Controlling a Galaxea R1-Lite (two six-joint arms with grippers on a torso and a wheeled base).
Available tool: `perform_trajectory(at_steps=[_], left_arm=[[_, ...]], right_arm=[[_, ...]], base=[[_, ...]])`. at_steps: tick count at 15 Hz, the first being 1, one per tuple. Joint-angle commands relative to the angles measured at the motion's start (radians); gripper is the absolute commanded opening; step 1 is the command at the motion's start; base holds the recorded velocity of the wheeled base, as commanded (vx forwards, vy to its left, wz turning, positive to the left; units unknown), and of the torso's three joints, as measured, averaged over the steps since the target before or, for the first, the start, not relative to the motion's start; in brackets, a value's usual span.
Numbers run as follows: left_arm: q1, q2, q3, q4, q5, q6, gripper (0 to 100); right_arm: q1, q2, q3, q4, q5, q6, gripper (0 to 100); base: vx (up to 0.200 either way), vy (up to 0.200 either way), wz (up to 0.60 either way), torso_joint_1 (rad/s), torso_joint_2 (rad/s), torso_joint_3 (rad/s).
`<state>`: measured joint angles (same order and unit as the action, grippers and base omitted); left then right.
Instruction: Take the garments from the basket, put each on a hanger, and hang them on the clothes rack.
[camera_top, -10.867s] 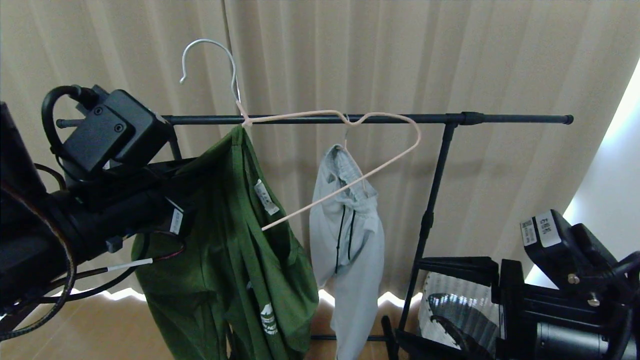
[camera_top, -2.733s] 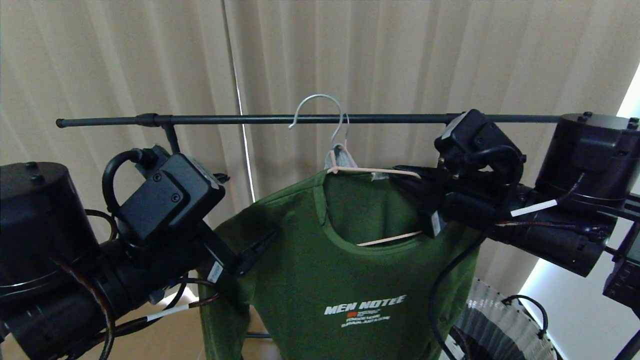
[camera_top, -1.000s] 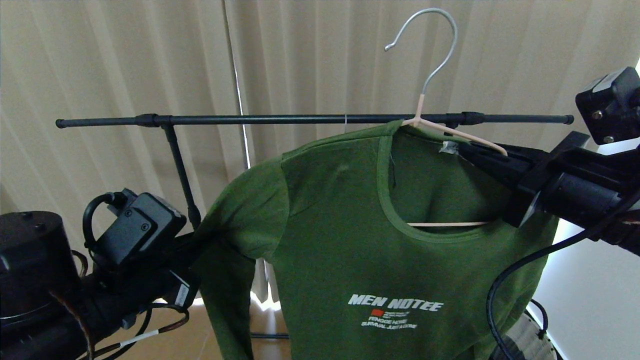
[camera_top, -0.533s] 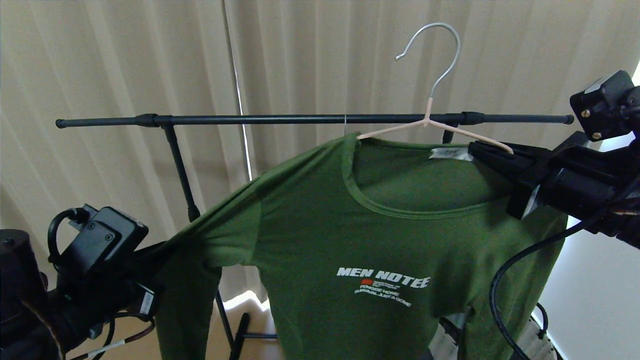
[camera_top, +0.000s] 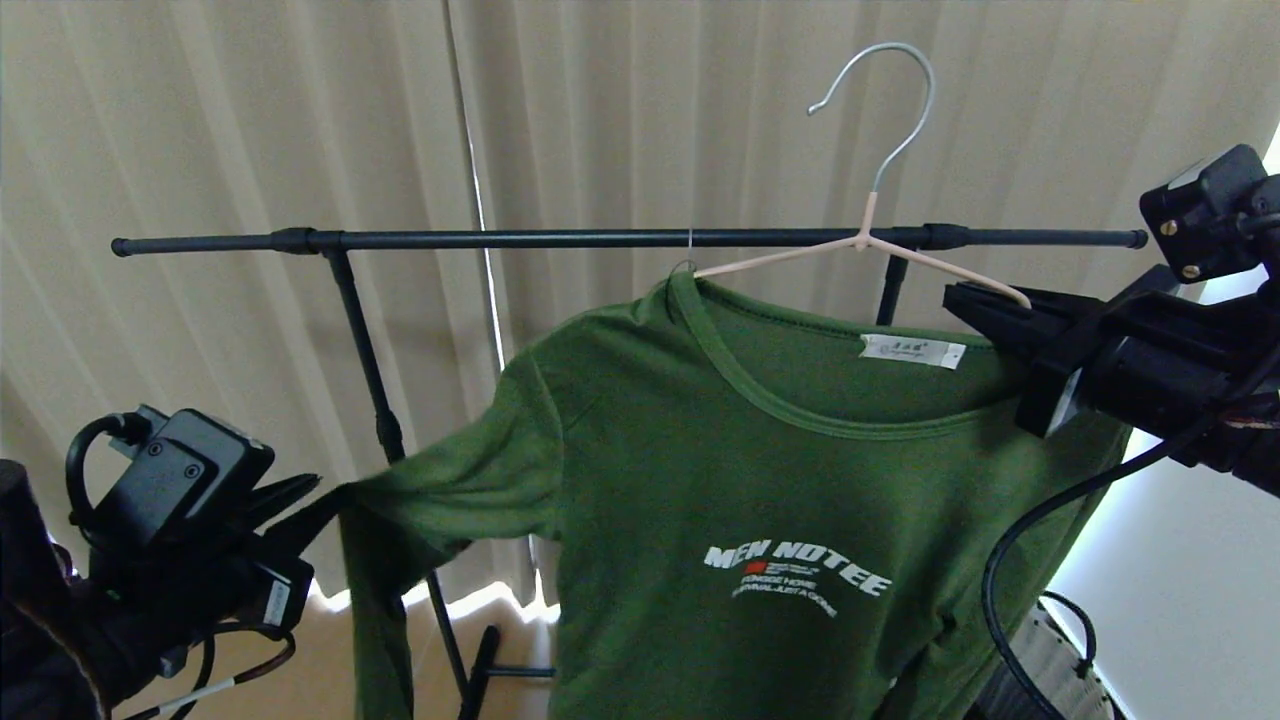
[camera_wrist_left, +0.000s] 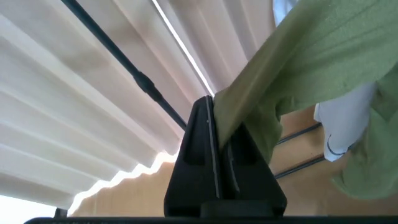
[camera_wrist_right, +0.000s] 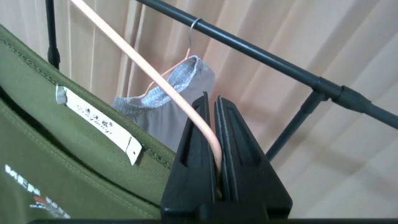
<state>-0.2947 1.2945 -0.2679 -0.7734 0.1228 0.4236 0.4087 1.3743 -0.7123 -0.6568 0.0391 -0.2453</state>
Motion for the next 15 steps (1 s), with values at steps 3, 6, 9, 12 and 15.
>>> perform_trajectory(at_steps=[3, 6, 9, 12, 15], left_arm=[[-0.026, -0.089, 0.013, 0.000, -0.110, -0.005, 100], [-0.024, -0.135, 0.030, -0.001, -0.170, -0.026, 100], [-0.021, -0.147, 0.050, -0.076, -0.173, -0.155, 100], [-0.018, -0.173, 0.082, -0.129, -0.176, -0.195, 100], [-0.017, -0.182, 0.081, -0.130, -0.176, -0.201, 100]], right_arm=[[-0.019, 0.002, 0.005, 0.002, 0.001, 0.000, 0], [-0.024, -0.004, 0.027, 0.002, -0.008, -0.002, 0], [-0.059, -0.037, 0.128, 0.002, -0.116, 0.000, 0], [-0.188, -0.073, 0.192, -0.001, -0.131, 0.000, 0], [-0.263, -0.098, 0.238, -0.010, -0.128, 0.014, 0]], base=[[0.000, 0.000, 0.00, 0.000, 0.00, 0.000], [0.000, 0.000, 0.00, 0.000, 0.00, 0.000], [0.000, 0.000, 0.00, 0.000, 0.00, 0.000], [0.000, 0.000, 0.00, 0.000, 0.00, 0.000], [0.000, 0.000, 0.00, 0.000, 0.00, 0.000]])
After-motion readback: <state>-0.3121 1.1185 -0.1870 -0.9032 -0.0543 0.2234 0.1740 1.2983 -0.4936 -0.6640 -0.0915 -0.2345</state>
